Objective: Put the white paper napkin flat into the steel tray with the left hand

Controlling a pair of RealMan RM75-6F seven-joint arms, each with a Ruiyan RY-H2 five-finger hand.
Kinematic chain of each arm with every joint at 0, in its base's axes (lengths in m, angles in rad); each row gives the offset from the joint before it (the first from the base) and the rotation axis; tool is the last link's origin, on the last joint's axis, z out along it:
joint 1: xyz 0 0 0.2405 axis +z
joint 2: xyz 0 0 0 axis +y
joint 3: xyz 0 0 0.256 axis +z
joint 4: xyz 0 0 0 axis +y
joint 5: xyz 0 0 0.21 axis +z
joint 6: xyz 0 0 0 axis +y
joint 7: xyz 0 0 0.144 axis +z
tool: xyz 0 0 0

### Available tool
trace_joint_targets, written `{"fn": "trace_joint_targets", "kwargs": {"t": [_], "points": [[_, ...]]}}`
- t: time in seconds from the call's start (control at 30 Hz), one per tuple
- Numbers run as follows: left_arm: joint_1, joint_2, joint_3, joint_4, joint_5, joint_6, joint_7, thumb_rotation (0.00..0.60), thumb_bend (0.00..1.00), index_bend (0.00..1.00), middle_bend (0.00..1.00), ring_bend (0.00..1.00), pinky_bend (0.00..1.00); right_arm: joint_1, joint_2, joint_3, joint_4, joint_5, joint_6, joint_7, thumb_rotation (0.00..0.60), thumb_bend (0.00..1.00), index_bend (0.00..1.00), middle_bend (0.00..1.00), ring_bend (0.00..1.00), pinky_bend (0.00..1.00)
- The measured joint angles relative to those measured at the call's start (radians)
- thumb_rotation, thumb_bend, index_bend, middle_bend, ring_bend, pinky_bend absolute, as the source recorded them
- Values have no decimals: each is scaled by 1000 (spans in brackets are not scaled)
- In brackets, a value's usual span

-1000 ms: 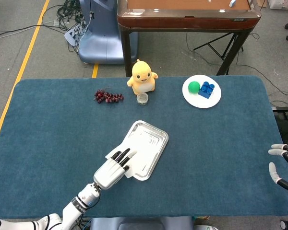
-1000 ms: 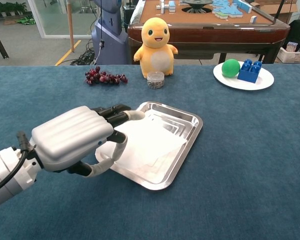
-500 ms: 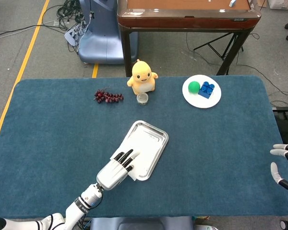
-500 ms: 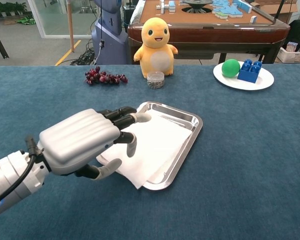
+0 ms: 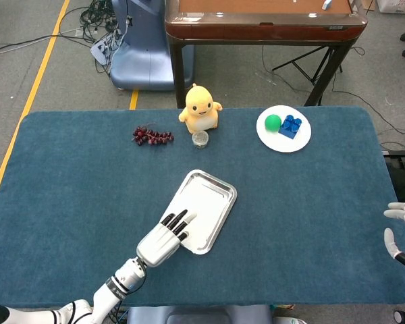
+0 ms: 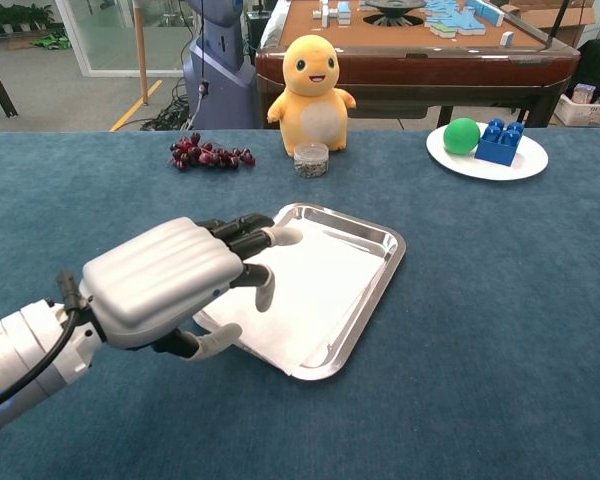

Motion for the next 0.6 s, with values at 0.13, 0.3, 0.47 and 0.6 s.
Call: {"fn": "trace_joint_targets", "kwargs": {"t": [0.13, 0.3, 0.47, 0.6], "points": [[0, 18, -1, -14, -5, -7, 48, 600, 382, 311, 168, 189, 444, 1, -1, 0, -1, -1, -2, -4, 600, 443, 409, 366, 222, 200], [-4, 63, -2, -68, -32, -49, 144, 600, 407, 211, 567, 574, 790, 1, -2, 1, 0, 0, -4, -4, 600, 443, 409, 366, 222, 200], [-20, 129, -5, -159, -94, -137, 189, 600, 529, 206, 884, 785, 945, 1, -2, 1, 1, -3, 0, -2, 600, 443, 409, 366, 222, 200], [-45, 184, -8, -226, -149, -210, 207, 600, 583, 208, 981, 850, 986, -2, -2, 2, 3, -7, 9, 2, 600, 443, 409, 366, 222, 200]]}}
